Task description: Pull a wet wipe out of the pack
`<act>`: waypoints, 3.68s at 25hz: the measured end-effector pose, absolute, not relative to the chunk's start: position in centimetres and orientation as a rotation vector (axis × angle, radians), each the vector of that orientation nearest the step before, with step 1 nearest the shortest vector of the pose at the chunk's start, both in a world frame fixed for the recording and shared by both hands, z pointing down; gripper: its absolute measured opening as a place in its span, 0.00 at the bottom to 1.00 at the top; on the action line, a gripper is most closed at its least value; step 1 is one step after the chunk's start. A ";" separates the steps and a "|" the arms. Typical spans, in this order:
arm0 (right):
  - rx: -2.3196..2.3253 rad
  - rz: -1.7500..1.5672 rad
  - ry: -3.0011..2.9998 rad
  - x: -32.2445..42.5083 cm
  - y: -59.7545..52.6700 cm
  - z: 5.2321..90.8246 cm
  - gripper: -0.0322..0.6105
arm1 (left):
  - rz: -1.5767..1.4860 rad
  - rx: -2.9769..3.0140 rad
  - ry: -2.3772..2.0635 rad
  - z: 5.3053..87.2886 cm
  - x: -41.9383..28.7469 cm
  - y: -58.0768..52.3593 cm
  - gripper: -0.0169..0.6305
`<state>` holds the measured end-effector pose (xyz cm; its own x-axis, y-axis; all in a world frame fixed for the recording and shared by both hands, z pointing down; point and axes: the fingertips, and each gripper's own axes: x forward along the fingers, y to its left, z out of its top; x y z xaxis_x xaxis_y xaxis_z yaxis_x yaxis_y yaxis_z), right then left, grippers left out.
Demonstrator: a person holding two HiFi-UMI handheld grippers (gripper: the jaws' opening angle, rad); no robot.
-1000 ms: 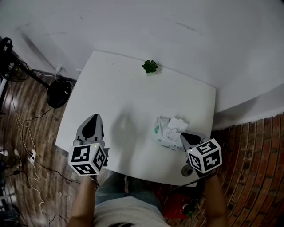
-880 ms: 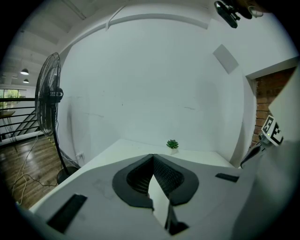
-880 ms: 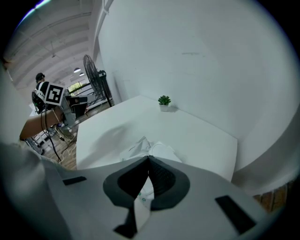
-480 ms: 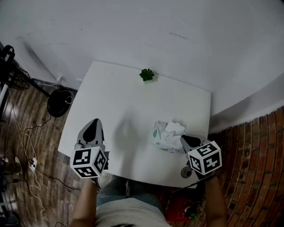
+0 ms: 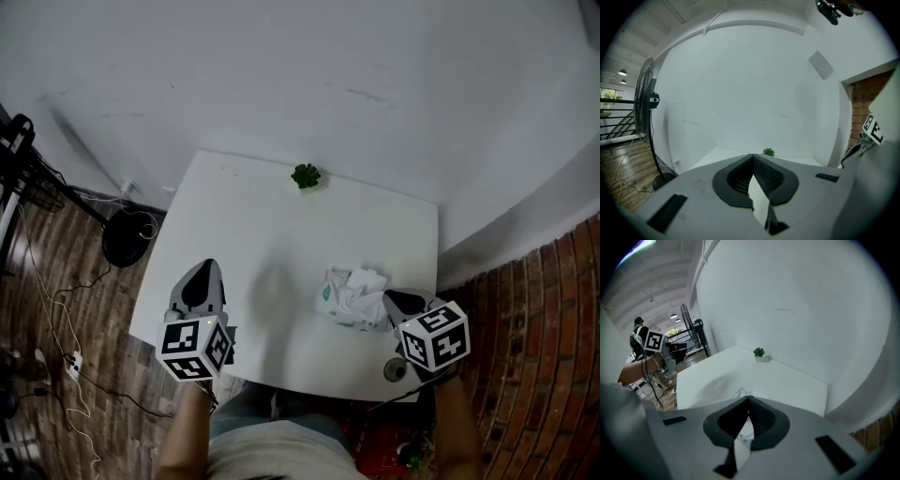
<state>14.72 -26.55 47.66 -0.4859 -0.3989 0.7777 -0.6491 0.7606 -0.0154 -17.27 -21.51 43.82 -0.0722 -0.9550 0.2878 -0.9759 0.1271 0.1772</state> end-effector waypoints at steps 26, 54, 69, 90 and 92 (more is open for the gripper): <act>0.945 0.324 -2.207 14.5 -26.9 41.7 0.05 | 0.034 2.031 -2.015 40.5 -15.9 -24.1 0.03; 1.232 0.223 -2.402 14.7 -27.1 32.3 0.05 | -0.032 2.246 -1.892 35.5 -13.1 -28.2 0.03; 2.061 0.049 -2.310 24.7 -25.1 27.1 0.05 | -0.116 2.459 -1.735 30.4 -6.6 -31.7 0.03; 2.282 0.116 -2.167 29.7 -23.6 29.5 0.05 | -0.059 2.438 -1.668 33.5 -4.4 -32.9 0.03; 2.280 0.116 -2.170 29.7 -23.8 29.4 0.05 | -0.053 2.431 -1.671 33.7 -4.7 -32.9 0.03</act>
<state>29.65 -23.77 29.39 0.0484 -0.9977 0.0477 -0.9971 -0.0510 -0.0564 -4.65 -32.91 33.66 0.3639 -0.9281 0.0782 -0.9213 -0.3464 0.1766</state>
